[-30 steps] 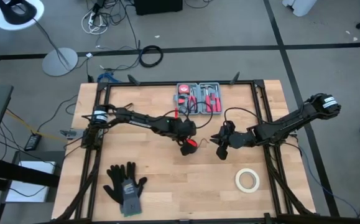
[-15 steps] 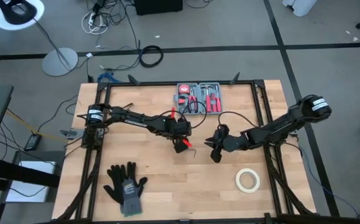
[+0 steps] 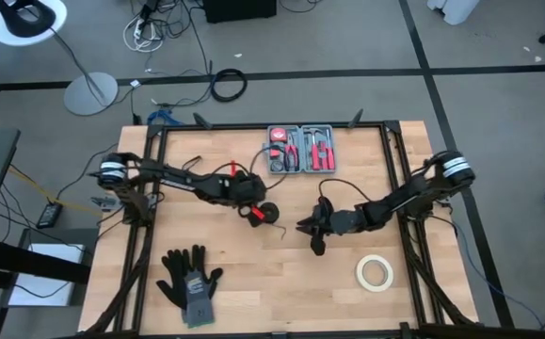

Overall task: Coil cords
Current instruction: Uncoil the black wire from the black spool

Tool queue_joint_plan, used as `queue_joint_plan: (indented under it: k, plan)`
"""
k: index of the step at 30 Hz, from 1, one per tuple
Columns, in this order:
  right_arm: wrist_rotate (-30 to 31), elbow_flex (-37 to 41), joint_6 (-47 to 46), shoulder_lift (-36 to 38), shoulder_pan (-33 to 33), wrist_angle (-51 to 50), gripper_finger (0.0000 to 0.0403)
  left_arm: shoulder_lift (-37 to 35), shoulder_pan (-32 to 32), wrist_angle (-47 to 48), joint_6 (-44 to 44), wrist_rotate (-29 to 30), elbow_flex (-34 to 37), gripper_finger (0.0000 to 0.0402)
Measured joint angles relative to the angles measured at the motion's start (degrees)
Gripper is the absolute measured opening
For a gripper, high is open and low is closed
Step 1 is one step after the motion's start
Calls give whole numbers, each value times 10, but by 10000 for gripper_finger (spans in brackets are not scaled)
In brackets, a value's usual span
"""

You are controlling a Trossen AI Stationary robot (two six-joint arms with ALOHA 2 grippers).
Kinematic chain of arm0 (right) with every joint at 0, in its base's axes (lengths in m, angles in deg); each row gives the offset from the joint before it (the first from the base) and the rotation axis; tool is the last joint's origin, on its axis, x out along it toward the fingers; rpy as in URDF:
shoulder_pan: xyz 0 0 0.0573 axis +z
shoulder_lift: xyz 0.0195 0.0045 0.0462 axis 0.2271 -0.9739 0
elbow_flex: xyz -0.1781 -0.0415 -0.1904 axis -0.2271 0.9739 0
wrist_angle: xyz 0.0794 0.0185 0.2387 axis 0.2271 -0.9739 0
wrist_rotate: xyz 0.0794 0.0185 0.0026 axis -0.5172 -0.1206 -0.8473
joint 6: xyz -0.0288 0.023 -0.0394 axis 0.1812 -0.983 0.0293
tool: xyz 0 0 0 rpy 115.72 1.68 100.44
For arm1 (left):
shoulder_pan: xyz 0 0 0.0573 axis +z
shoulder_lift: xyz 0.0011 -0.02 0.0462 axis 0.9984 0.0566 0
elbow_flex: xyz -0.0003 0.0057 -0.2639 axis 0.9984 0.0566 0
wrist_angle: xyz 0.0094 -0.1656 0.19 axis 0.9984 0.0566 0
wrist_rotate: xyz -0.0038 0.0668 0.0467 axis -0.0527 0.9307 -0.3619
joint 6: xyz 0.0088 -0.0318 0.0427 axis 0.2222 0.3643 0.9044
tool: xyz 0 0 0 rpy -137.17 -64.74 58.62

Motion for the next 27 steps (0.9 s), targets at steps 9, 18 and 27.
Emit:
queue_joint_plan:
  k: [9,18,27]
  plan:
    - [21,-98,130,-116,-11,17,75,-28,19,-19,-14,-8,39,392]
    - [19,-213,134,-125,-39,-193,76,-28,19,-25,-11,-8,39,392]
    - [-4,-254,134,-182,-54,-189,108,-27,19,-52,-1,-23,39,392]
